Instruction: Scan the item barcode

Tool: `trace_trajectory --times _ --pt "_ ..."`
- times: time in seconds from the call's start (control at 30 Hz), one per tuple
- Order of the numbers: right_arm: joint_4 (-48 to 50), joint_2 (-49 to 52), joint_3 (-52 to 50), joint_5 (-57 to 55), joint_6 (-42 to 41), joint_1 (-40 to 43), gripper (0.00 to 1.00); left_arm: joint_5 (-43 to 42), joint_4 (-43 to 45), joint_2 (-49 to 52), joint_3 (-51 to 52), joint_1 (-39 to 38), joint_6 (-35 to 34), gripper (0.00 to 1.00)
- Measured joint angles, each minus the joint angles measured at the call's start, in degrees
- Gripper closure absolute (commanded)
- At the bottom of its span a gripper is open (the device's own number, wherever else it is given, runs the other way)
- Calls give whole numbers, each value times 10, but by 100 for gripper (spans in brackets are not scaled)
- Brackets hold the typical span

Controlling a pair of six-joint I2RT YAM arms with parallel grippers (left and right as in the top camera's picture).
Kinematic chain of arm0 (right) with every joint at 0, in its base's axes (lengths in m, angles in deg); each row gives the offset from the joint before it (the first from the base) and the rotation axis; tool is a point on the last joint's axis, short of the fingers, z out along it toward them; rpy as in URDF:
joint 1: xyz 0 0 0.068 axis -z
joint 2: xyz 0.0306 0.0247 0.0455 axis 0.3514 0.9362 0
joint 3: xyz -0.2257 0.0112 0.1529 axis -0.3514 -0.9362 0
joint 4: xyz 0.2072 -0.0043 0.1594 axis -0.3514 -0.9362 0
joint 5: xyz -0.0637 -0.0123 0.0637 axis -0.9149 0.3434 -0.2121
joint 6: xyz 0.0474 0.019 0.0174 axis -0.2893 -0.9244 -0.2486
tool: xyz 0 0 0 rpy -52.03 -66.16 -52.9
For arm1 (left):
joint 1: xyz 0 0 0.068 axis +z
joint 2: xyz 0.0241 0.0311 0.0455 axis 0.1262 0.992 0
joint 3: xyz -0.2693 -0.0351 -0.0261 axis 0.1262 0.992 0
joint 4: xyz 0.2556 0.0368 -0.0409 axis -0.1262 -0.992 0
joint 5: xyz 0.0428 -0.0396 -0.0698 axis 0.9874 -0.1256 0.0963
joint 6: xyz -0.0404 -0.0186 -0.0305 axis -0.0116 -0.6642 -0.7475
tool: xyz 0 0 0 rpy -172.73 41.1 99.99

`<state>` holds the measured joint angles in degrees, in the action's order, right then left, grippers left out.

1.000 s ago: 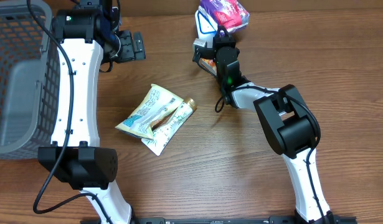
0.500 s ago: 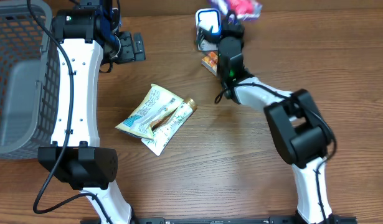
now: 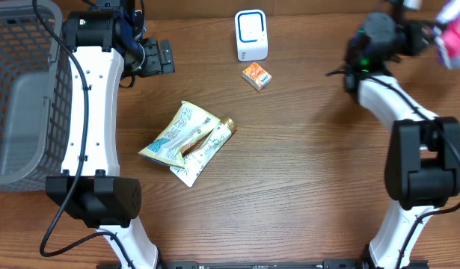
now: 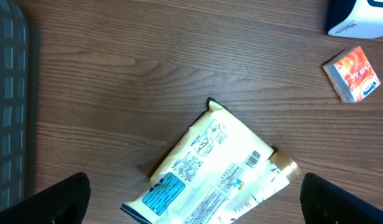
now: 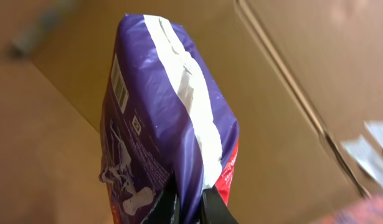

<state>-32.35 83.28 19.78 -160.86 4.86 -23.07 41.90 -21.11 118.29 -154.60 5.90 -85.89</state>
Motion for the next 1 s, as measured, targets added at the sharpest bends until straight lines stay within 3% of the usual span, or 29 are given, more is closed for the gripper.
trace_trajectory --times 0.23,0.53,0.57,0.63,0.67,0.7,0.77,0.87,1.0 --pt "-8 0 -82 -27 -35 37 97 0 2 0 0 0 -9 0" --pt "-17 0 -322 -23 -186 116 96 0 5 0 0 0 -10 0" --pt "-17 0 -341 -18 -207 130 91 0 4 0 0 0 -10 0" --pt "-17 0 -356 -11 -234 149 69 0 4 0 0 0 -10 0" --pt "-16 0 -361 -8 -249 160 53 0 4 0 0 0 -10 0" --pt "-16 0 -368 -6 -278 177 21 0 4 0 0 0 -10 0" --pt "-16 0 -372 -6 -303 198 0 0 4 0 0 0 -10 0" --pt "5 0 -374 -9 -329 228 0 0 4 0 0 0 -10 0" --pt "117 0 -376 -12 -320 232 0 0 4 0 0 0 -10 0"
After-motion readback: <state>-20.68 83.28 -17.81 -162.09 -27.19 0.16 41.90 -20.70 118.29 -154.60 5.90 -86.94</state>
